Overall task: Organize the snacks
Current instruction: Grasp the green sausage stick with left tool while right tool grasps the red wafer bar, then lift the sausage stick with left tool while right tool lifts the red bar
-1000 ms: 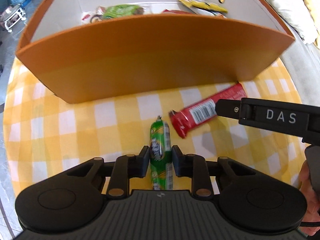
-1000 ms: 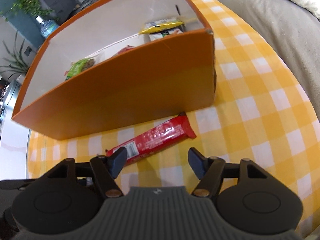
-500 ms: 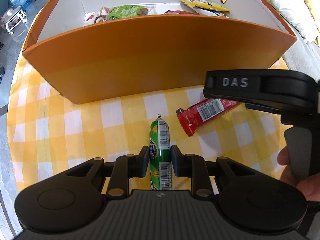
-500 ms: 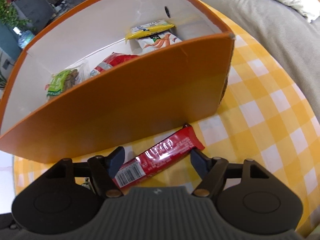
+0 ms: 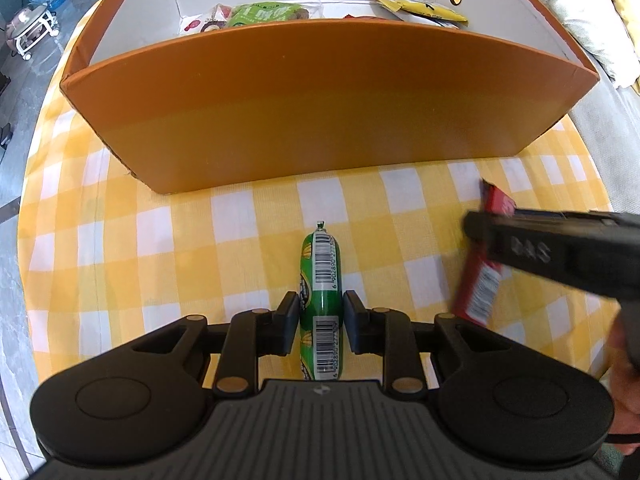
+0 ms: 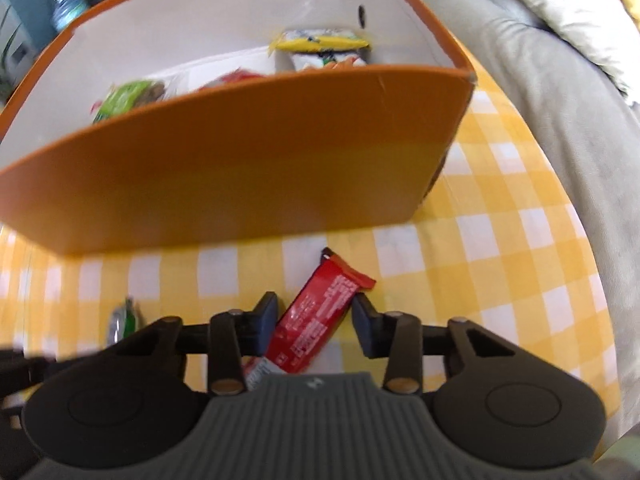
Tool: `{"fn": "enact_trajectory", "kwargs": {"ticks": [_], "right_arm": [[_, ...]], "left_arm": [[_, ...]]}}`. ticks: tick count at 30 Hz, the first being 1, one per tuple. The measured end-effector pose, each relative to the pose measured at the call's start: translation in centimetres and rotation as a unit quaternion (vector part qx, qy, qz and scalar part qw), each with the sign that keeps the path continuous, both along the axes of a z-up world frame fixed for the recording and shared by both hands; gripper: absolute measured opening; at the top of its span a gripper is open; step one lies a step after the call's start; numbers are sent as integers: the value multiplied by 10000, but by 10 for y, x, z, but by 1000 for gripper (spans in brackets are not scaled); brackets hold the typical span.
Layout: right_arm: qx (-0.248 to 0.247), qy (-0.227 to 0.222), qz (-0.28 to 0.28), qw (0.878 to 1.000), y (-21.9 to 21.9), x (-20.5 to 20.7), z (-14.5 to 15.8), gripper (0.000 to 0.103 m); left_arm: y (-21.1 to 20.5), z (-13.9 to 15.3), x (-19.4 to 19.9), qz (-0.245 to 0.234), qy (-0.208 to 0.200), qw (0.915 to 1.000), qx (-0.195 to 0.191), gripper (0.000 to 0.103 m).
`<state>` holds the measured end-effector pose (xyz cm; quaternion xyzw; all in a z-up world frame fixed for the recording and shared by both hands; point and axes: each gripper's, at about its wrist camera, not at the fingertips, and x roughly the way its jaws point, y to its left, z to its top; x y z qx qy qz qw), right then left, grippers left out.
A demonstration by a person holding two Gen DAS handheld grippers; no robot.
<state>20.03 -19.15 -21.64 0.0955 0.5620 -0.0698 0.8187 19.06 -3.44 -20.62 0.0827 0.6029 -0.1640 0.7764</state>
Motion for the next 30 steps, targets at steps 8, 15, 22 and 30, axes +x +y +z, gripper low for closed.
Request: {"fn": "enact_trajectory", "kwargs": {"ticks": [8, 15, 22, 30], "right_arm": [[176, 331, 485, 9981, -18, -18, 0, 36], [639, 321, 262, 9971, -21, -27, 0, 55], [163, 172, 421, 9988, 4, -35, 0, 55], [-13, 67, 473, 9989, 6, -44, 8, 30]], "left_arm": [[-5, -5, 0, 5, 3, 10000, 39, 31], [-15, -6, -6, -236, -153, 9994, 208, 42], [-21, -9, -12, -361, -265, 9986, 277, 44], [-15, -5, -14, -283, -345, 9988, 193, 25]]}}
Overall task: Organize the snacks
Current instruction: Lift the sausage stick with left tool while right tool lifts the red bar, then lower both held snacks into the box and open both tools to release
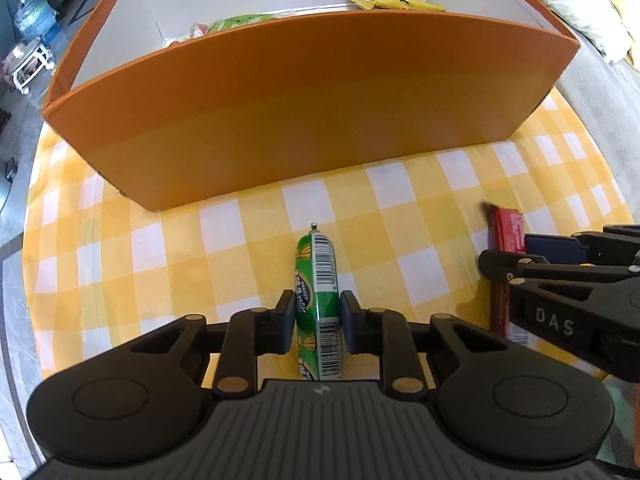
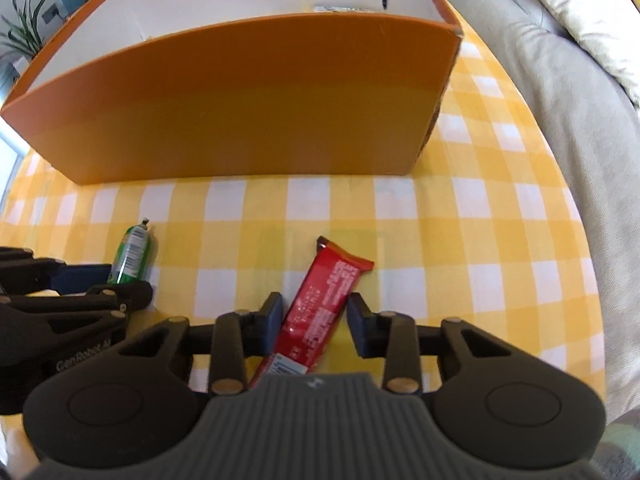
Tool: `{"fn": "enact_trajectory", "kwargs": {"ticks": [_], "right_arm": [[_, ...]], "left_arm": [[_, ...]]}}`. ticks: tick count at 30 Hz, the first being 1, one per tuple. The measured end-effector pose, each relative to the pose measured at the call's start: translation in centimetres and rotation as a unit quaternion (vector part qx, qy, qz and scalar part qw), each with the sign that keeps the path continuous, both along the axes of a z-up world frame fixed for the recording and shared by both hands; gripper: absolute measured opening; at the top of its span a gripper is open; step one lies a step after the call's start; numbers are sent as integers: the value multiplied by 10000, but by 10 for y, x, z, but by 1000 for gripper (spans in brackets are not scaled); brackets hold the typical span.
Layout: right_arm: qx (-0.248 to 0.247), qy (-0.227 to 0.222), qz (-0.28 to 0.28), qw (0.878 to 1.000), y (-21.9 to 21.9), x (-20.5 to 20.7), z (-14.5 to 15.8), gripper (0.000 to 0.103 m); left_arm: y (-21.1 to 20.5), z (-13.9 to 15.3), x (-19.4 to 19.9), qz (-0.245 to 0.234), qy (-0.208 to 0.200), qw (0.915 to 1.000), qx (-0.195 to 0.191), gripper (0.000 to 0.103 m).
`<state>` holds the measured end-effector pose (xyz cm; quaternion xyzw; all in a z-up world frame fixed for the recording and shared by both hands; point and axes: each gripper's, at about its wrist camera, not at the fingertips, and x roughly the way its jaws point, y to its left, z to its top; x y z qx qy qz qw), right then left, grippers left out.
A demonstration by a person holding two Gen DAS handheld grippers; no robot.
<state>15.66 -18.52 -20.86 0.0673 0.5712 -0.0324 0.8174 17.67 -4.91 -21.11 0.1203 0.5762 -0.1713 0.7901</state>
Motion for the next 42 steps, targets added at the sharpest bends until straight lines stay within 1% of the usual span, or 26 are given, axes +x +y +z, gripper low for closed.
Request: {"fn": "enact_trajectory", "kwargs": {"ticks": [3, 5, 9, 16, 22, 25, 33, 37, 42], "right_arm": [[154, -20, -30, 9999, -3, -1, 2, 24], [386, -8, -92, 9992, -7, -2, 2, 23], [552, -54, -68, 9984, -10, -4, 7, 22], [847, -287, -141, 9959, -20, -11, 28, 22], [1059, -688, -240, 9917, -34, -17, 60, 21], [1163, -930, -290, 9884, -41, -20, 84, 21], [1380, -1497, -155, 9789, -56, -13, 140, 21], [1541, -1663, -70, 9739, -61, 1, 162, 21], [1578, -1863, 128, 9697, -62, 28, 182, 21]], "left_arm": [[3, 1, 0, 50, 24, 10000, -80, 25], [8, 5, 0, 106, 17, 9999, -135, 25], [15, 16, -2, 231, -16, 9993, -290, 25], [23, 44, -6, 382, -159, 9973, -602, 25], [27, 80, -7, 467, -493, 9941, -845, 25], [27, 100, -4, 465, -708, 9922, -916, 25], [26, 149, 14, 372, -1197, 9862, -1084, 25], [25, 167, 31, 342, -1353, 9835, -1151, 25], [21, 179, 59, 281, -1451, 9818, -1191, 25]]}}
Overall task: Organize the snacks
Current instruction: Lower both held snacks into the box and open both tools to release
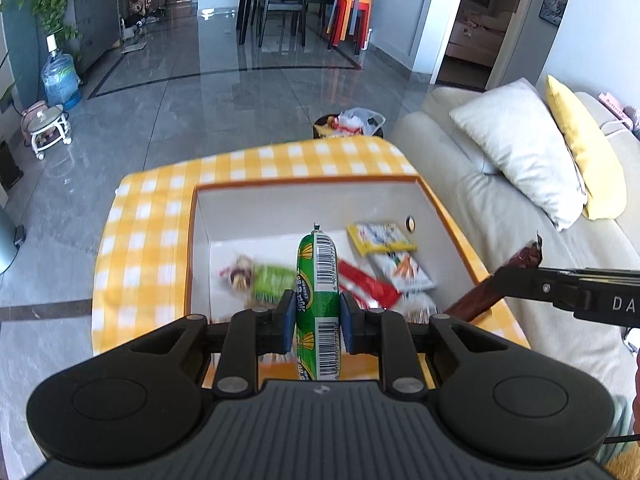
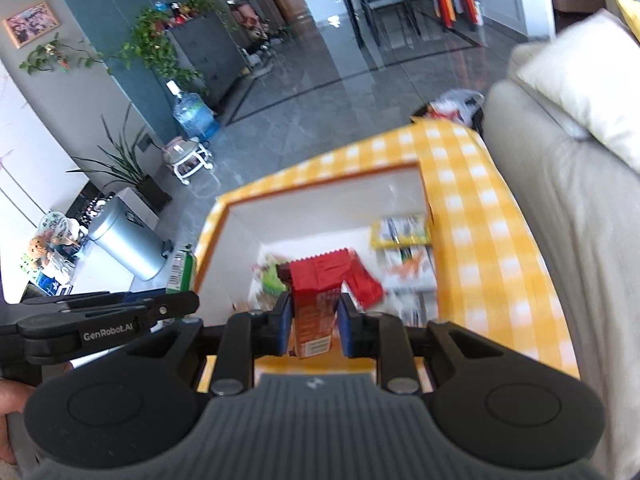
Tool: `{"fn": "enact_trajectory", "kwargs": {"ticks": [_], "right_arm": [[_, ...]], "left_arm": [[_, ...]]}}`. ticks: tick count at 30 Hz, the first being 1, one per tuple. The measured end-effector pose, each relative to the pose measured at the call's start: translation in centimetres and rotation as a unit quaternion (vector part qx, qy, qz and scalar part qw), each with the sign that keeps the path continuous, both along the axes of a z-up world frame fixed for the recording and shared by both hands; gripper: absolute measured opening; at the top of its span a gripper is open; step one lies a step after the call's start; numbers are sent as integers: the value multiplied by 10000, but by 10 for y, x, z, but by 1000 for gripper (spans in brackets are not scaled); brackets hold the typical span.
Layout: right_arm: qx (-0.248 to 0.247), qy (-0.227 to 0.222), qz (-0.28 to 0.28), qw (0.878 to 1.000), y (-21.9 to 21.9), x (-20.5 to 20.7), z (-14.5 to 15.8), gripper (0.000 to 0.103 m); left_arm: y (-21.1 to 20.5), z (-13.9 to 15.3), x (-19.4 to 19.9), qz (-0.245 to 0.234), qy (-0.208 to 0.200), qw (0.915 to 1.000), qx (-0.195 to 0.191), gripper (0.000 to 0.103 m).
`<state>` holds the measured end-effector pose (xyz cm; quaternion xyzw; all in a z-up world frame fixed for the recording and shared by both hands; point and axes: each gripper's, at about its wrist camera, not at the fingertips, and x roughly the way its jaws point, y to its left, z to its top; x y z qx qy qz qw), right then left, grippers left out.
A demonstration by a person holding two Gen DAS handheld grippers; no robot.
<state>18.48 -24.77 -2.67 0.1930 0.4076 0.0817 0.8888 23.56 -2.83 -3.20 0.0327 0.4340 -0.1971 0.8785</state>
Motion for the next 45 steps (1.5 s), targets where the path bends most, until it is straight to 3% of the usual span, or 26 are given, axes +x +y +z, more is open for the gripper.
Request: {"fn": "enact_trajectory", "kwargs": {"ticks": [5, 9, 17, 23, 40, 45], "right_arm": [[-112, -111, 153, 9998, 0, 35, 11, 21], [-282, 13, 211, 9994, 3, 62, 5, 21], [-1134, 544, 348, 9915, 21, 104, -39, 21], [-1477, 802, 425, 9849, 25, 125, -69, 20], [-1709, 900, 519, 9798, 39, 163, -89, 21], [-1678, 1021, 438, 9795, 37, 167, -95, 21]], "left_arm": [[0, -2, 30, 27, 125, 9998, -147, 25], [-6, -16, 49, 14, 201, 9998, 41, 25], [-15, -66, 73, -11, 667, 9972, 332, 25], [-23, -97, 85, -25, 985, 9939, 494, 25], [-42, -126, 111, -9, 1290, 9887, 767, 25], [-40, -123, 114, 101, 1255, 9901, 622, 27]]}}
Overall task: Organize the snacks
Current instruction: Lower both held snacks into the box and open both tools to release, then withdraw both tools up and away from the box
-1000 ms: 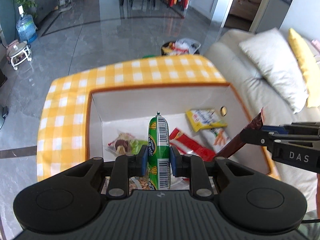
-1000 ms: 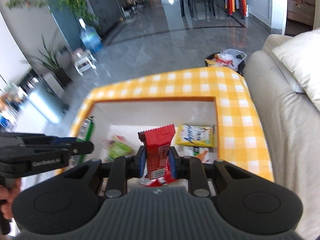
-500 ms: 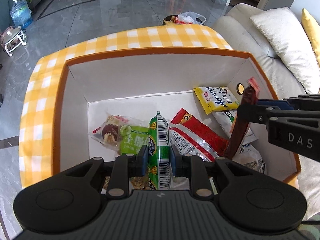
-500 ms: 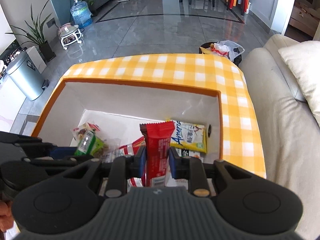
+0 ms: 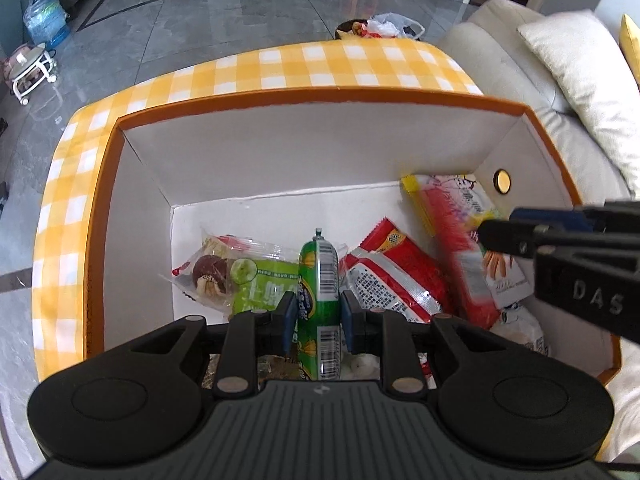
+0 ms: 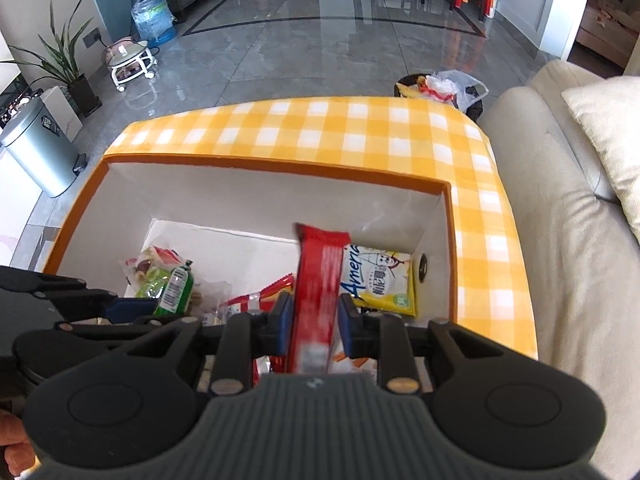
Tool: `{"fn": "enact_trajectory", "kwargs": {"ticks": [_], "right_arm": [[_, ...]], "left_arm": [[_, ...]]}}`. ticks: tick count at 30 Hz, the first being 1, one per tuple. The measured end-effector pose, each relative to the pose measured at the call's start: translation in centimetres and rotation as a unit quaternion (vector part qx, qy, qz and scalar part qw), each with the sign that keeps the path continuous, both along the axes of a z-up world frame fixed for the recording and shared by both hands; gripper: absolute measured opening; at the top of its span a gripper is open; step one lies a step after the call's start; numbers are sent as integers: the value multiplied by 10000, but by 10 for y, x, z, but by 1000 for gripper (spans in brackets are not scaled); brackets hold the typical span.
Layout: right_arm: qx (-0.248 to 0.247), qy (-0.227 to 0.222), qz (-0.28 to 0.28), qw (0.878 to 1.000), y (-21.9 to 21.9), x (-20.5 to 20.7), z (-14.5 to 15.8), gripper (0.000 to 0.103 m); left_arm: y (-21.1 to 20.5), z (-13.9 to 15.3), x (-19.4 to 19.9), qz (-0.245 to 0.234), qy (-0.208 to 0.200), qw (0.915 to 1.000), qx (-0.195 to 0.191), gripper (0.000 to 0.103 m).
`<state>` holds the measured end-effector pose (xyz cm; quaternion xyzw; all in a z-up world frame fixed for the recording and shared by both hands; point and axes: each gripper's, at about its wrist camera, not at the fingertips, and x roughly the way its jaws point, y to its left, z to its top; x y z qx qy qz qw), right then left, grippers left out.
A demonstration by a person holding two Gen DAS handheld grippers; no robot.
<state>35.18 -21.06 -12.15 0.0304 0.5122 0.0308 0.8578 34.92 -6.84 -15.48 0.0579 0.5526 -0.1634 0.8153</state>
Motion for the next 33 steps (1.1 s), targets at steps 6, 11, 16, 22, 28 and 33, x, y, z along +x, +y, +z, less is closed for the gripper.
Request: {"fn": "enact_trajectory", "kwargs": {"ticks": [6, 11, 16, 22, 28, 33], "right_arm": [[-3, 57, -46, 10000, -1, -2, -5, 31], [-18, 55, -67, 10000, -1, -4, -3, 41], [-10, -35, -86, 10000, -1, -9, 10, 53], [-17, -560, -48, 9984, -1, -30, 54, 76], [96, -1340, -67, 9909, -5, -77, 115, 84], [207, -1903, -168, 9814, -9, -129, 154, 91]], "left_arm": [[1, 8, -1, 5, -238, 9997, 45, 64], [7, 20, 0, 282, -493, 9984, -47, 76], [19, 46, -10, 452, -862, 9952, -123, 76], [29, 94, -33, 538, -1455, 9879, -57, 75], [32, 154, -82, 451, -2255, 9731, 141, 76], [33, 191, -132, 312, -2691, 9623, 222, 85]]}}
